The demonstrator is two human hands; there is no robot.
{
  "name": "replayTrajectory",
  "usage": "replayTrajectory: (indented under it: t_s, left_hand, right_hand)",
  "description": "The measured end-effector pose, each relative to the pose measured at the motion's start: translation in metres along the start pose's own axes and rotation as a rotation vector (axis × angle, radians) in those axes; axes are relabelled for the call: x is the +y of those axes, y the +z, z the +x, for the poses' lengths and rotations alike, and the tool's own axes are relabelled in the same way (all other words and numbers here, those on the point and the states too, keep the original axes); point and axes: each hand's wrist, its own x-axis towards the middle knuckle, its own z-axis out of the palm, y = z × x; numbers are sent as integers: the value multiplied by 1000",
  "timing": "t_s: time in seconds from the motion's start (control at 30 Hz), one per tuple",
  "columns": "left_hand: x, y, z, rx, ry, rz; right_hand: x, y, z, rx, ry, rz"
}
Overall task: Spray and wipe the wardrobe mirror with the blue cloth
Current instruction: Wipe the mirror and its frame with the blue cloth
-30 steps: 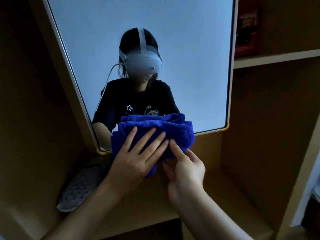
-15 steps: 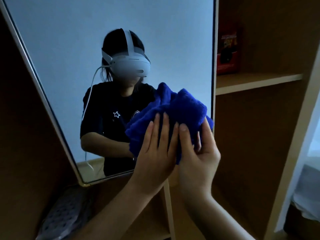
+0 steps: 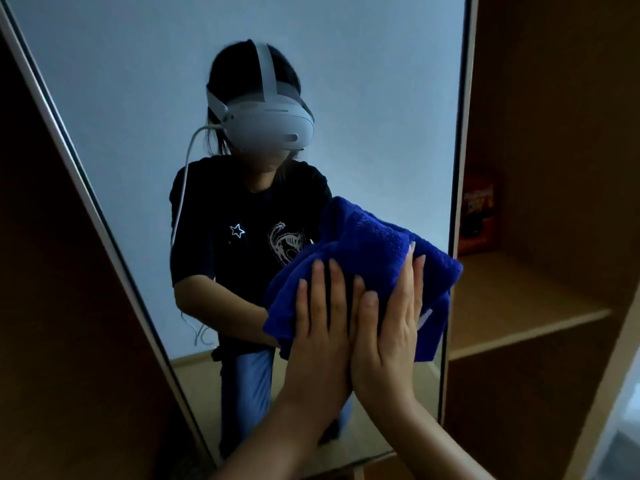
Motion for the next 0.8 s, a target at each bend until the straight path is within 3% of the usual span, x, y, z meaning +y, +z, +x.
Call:
replayTrajectory:
  t_s: [0.53, 0.8]
  left_hand:
    - [-90, -138, 284, 33, -108, 110]
    - [-112, -178, 396, 183, -215, 157]
  right_hand:
    - [-208, 5, 258, -83, -133, -135]
    - [-286, -3, 366, -185, -257, -173]
